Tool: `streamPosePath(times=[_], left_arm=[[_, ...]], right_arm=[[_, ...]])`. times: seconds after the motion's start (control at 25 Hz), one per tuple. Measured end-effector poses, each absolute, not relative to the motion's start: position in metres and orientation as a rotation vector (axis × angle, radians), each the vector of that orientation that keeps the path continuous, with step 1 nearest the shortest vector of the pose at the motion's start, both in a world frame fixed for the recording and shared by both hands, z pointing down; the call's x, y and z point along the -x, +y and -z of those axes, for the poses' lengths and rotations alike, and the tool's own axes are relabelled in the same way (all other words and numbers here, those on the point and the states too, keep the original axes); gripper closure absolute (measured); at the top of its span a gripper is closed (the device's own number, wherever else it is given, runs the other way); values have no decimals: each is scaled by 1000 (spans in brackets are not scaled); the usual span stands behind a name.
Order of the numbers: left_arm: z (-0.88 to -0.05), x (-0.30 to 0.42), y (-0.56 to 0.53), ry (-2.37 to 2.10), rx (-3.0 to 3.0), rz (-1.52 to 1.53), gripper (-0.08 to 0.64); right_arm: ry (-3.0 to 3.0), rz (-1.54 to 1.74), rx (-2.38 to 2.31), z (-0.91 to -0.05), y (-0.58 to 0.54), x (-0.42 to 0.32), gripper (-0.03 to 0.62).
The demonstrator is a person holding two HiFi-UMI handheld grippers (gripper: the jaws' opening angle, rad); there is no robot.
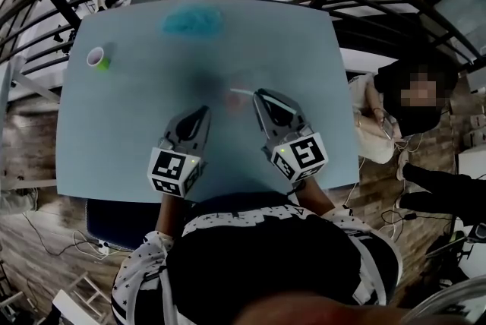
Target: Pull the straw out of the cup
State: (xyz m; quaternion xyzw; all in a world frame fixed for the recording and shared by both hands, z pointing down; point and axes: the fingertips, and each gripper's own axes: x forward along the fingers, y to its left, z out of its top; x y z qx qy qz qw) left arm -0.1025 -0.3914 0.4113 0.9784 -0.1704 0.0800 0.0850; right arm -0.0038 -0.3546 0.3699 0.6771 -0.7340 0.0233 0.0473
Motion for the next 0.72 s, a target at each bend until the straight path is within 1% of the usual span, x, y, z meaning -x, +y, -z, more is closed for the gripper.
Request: streamPosePath(times=[0.72], left_arm=[[-406, 87, -390, -442, -2939, -226, 546]], right_arm=[[-2225, -68, -2076, -368, -354, -5, 546]])
